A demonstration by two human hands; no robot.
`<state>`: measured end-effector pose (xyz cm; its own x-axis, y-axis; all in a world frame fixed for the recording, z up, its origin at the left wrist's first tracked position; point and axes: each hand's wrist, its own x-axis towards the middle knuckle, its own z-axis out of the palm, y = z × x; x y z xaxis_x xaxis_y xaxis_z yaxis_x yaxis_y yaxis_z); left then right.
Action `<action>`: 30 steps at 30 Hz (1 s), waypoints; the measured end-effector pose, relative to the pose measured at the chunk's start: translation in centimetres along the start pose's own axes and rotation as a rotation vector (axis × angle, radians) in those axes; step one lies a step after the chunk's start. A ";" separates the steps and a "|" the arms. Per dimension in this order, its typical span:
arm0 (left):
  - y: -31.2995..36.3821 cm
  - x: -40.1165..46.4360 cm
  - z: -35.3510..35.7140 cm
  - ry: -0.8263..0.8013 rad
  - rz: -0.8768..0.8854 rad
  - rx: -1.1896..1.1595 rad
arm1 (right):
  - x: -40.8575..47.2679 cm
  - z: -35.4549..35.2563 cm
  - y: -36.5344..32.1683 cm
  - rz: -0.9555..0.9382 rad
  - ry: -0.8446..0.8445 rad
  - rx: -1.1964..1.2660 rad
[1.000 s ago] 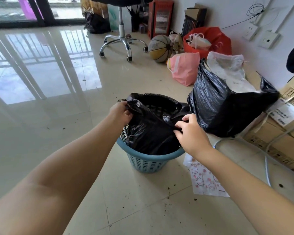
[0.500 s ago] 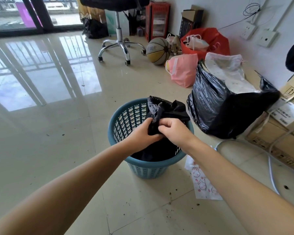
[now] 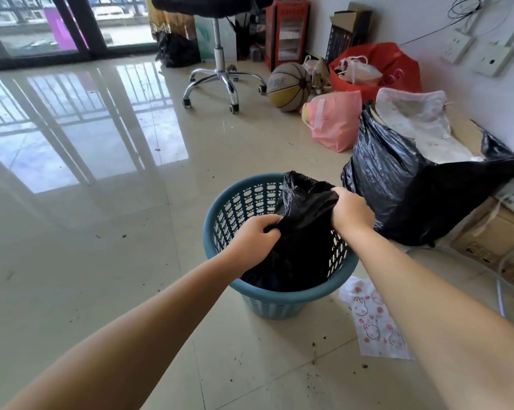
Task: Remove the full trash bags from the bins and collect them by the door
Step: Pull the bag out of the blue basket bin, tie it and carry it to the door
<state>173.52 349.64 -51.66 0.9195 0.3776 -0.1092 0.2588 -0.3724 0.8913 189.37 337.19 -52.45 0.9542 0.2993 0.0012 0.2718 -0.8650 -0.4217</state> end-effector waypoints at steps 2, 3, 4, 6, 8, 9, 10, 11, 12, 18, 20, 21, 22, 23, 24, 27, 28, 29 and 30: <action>-0.3 0.5 -0.1 0.002 -0.030 0.014 | 0.2 0.3 -0.7 -0.016 0.116 0.098; -0.3 0.7 0.0 0.013 -0.043 0.031 | 0.0 0.6 -1.0 -0.037 0.163 0.177; -0.5 0.9 0.2 0.027 -0.055 0.044 | -0.4 0.7 -1.4 -0.053 0.195 0.285; -0.6 1.1 0.7 0.044 -0.072 0.045 | -0.9 0.6 -1.8 -0.079 0.217 0.557; -0.6 1.4 1.2 0.045 -0.064 0.036 | -0.6 0.1 -1.9 -0.062 0.212 0.778; -0.6 1.5 1.3 0.047 -0.053 0.032 | -0.4 -0.2 -1.9 -0.049 0.208 0.788; -0.5 1.7 1.5 0.055 -0.042 0.036 | -0.3 -0.5 -1.7 -0.045 0.201 0.723; -0.5 1.9 1.6 0.069 -0.037 0.036 | -0.1 -0.8 -1.4 -0.056 0.194 0.601; -0.6 2.2 1.7 0.092 -0.038 0.024 | 0.0 -1.1 -1.0 -0.084 0.189 0.447; -0.2 3.7 -0.3 0.432 -0.020 -0.210 | -0.5 -2.9 -0.9 -0.248 -0.172 -0.083; 0.1 3.9 -1.1 0.512 0.001 -0.268 | -1.0 -2.6 -1.6 -0.298 -0.310 0.115; 0.1 3.9 -1.3 0.542 0.011 -0.275 | -1.4 -2.6 -2.0 -0.276 -0.352 0.277; 0.2 3.9 -1.5 0.554 0.019 -0.279 | -1.7 -2.6 -2.2 -0.229 -0.372 0.456; 0.4 3.8 -1.5 0.541 0.024 -0.283 | -2.0 -2.6 -2.5 -0.164 -0.374 0.634; 0.6 3.6 -1.3 0.500 0.027 -0.279 | -2.4 -2.6 -2.8 -0.100 -0.378 0.797; 1.1 2.9 0.0 0.274 0.029 -0.202 | -4.1 -1.7 -3.5 -0.122 -0.422 1.034; 1.2 2.6 0.5 0.214 0.040 -0.197 | -4.7 -1.4 -3.4 -0.188 -0.467 1.020; 1.3 2.4 0.7 0.178 0.029 -0.216 | -5.3 -1.1 -3.2 -0.248 -0.549 0.995; 1.4 2.3 0.7 0.158 -0.010 -0.259 | -5.8 -0.9 -2.9 -0.287 -0.662 0.958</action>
<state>176.19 349.33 -50.96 0.8548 0.5147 -0.0668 0.1647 -0.1470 0.9753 183.20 337.60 -50.44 0.5480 0.8243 -0.1425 -0.0072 -0.1657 -0.9861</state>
